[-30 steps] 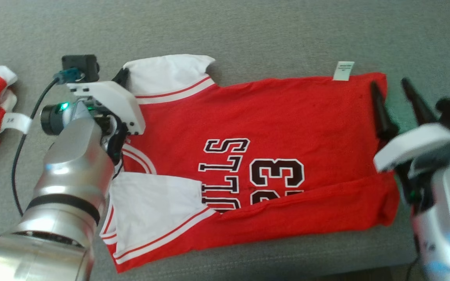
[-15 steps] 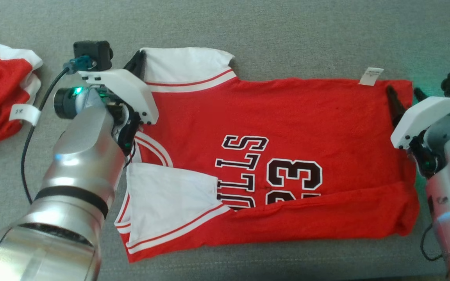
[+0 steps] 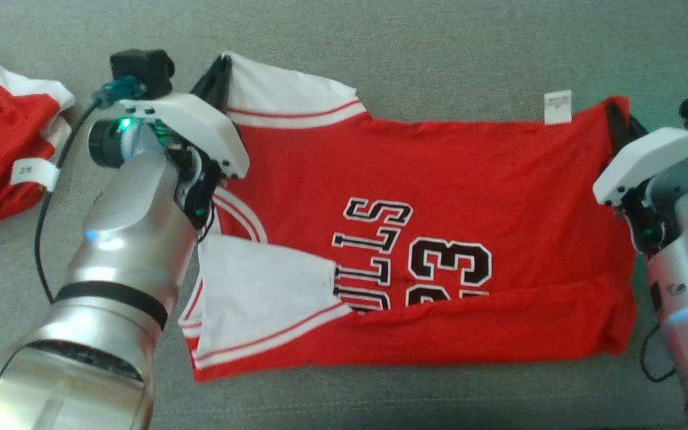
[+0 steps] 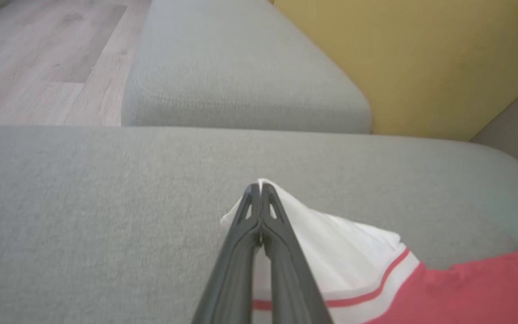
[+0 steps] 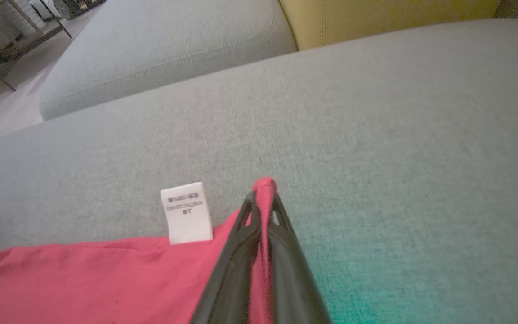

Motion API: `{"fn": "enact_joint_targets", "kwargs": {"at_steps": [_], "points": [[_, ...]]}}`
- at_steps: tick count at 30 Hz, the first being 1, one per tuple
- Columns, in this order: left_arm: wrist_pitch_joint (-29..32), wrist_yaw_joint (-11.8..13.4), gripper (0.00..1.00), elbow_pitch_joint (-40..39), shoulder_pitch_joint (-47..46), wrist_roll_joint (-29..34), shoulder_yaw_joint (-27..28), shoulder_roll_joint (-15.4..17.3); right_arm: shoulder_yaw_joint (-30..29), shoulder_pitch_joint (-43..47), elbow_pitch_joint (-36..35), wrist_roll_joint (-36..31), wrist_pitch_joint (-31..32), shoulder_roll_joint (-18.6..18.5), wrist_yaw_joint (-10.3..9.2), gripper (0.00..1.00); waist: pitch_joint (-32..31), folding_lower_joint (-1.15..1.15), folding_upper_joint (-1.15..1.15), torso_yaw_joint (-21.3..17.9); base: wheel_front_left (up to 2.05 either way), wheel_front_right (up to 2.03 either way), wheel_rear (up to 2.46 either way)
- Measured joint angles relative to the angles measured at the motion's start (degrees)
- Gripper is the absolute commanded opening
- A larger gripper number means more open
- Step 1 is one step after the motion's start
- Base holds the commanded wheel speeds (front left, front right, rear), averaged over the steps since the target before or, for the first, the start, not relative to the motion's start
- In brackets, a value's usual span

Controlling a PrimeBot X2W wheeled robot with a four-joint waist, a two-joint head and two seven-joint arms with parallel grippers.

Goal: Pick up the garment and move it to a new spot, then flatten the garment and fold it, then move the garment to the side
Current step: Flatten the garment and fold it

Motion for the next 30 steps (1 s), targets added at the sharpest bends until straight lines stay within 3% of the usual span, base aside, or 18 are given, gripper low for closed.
{"fn": "enact_joint_targets", "kwargs": {"at_steps": [9, 20, 30], "points": [[-0.3, 0.0, 0.0, -14.2, 5.9, 0.6, 3.8, 2.4, 2.2, 1.6, -6.9, 5.1, -1.3, -3.1, 0.0, 0.0, -0.8, 0.0, 0.0, 0.7, 0.0, 0.0, 0.0], [-0.3, 0.1, 0.0, -33.6, 22.8, 2.9, 6.3, 5.3, 3.5, 14.3, -19.7, 13.2, 1.7, -3.9, 0.0, 0.0, -2.6, 0.0, 0.0, 1.1, 0.0, 0.0, 0.0], [0.7, 3.6, 0.0, -52.8, 42.5, 2.7, 7.4, 9.1, 0.9, 24.2, -27.2, 11.7, 3.8, -4.3, 0.0, 0.0, -4.3, 0.0, 0.0, 0.2, 0.0, 0.0, 0.0]]}}
